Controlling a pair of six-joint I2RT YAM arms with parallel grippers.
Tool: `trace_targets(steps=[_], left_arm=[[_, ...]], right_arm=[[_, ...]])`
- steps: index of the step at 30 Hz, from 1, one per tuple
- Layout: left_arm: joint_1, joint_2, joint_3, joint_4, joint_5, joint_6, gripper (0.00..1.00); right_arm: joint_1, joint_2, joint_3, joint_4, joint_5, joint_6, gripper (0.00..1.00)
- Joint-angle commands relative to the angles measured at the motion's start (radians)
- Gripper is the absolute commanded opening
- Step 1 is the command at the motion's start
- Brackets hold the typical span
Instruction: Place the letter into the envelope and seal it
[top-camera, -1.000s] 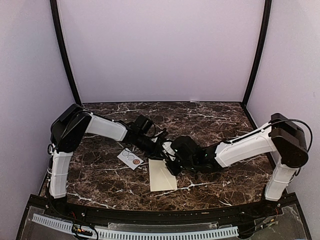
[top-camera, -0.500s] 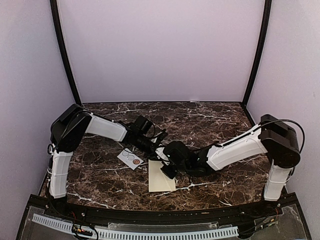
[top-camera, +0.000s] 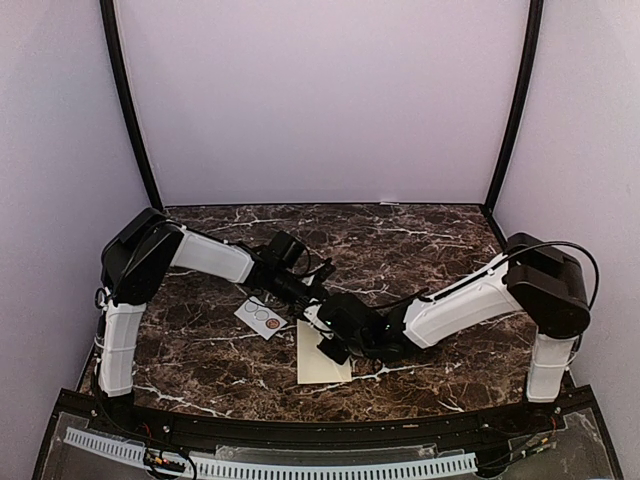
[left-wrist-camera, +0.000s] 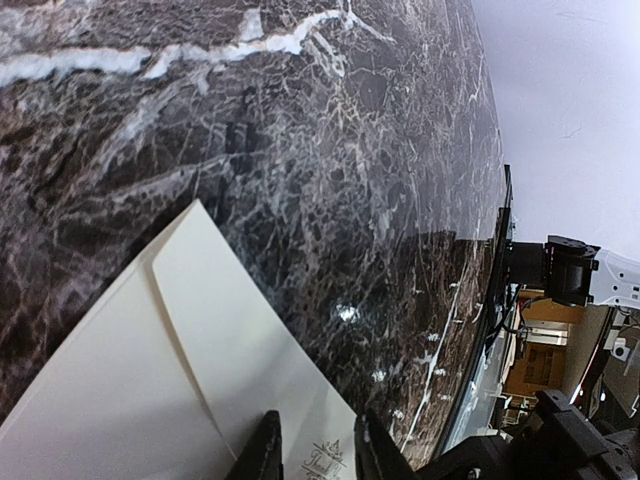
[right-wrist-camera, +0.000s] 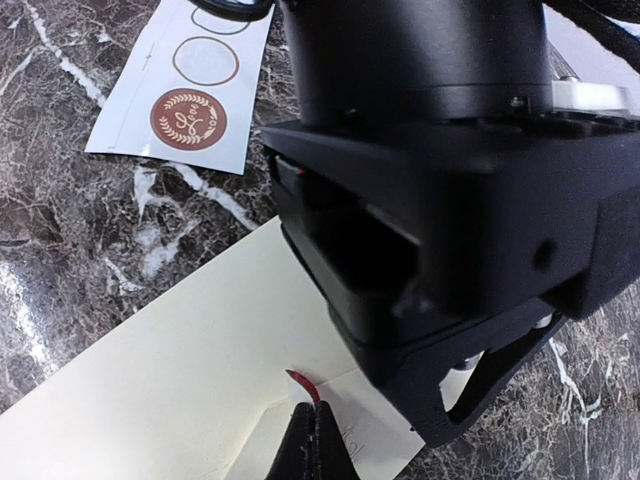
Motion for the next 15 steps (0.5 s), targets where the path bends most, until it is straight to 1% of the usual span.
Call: trace_targets(steps=[1, 15], left_arm=[[0.003, 0.002, -0.031, -0.063, -0.024, 0.001, 0.25], [0.003, 0.009, -0.028, -0.068, -0.023, 0.005, 0.25]], right_arm=[[0.012, 0.015, 0.023, 0.032, 0.009, -0.015, 0.00], [0.013, 0.055, 0.052, 0.001, -0.057, -0.021, 0.00]])
